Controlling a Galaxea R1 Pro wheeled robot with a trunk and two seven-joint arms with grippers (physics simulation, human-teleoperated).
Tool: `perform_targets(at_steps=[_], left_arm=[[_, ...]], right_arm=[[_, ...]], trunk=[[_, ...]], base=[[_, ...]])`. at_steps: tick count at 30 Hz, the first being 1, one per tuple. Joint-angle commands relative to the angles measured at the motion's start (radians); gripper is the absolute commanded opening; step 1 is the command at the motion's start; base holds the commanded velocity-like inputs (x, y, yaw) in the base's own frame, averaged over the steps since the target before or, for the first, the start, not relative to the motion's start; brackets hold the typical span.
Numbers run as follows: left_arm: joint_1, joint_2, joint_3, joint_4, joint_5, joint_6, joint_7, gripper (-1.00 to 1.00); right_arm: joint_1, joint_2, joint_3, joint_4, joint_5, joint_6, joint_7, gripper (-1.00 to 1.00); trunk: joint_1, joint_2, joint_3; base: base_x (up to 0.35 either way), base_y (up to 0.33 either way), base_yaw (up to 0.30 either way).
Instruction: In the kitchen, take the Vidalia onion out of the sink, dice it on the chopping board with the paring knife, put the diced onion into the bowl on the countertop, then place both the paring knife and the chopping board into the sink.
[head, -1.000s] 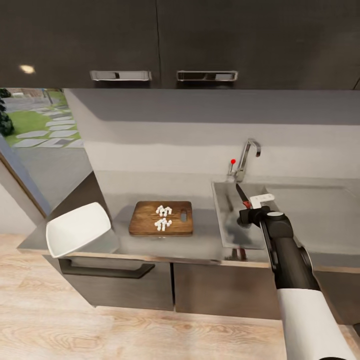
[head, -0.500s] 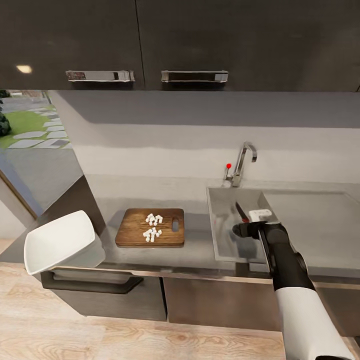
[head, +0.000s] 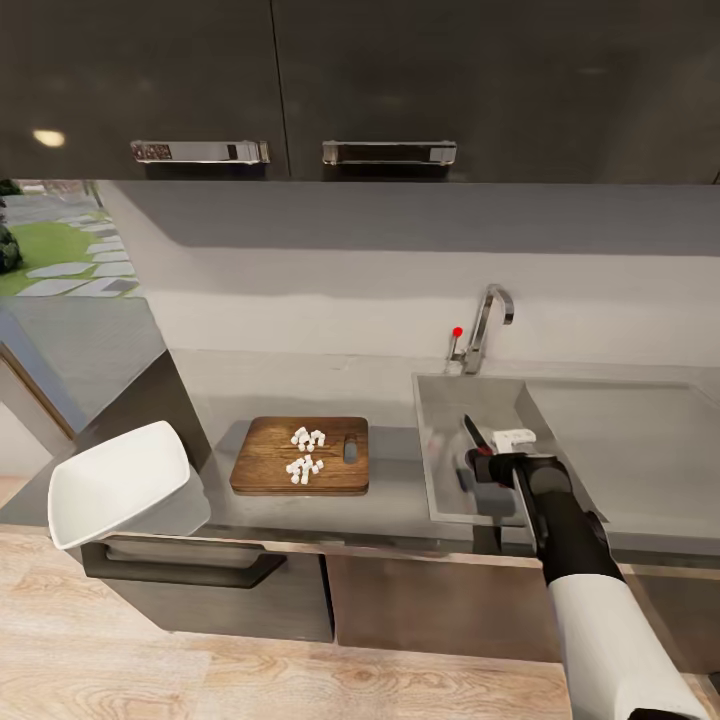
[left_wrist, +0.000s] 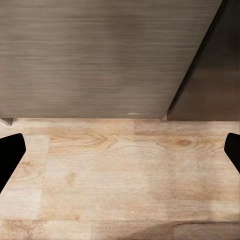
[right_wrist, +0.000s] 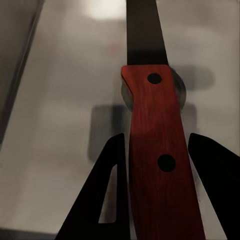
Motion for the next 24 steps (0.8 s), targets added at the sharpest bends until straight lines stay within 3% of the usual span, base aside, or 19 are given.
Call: perform_targets(at_steps=[1,20,24], left_arm=[[-0.001,0.002,-0.006,-0.002,0.006,-0.003,0.008,1.00],[-0.001,0.001,-0.006,-0.001,0.006,-0.003,0.009,1.00],[-0.001,0.002,-0.006,-0.002,0.006,-0.003,0.009,1.00]], right_arm=[[-0.001,0.001,-0.003,-0.003,0.000,0.003,0.010,-1.00],[0.000,0.003,-0.002,-0.004,-0.008,0.002,0.011,-1.00],[-0.001,0.002,-0.003,0.003,-0.016,-0.079,0.010,-1.00]], trunk=[[0.000,-0.001,-0.002],[0.000,-0.001,-0.025],[0.000,-0.001,-0.025]], base=[[0.000,0.000,0.000],[0.030,-0.007,0.055],[0.241,-0.105,0.004]])
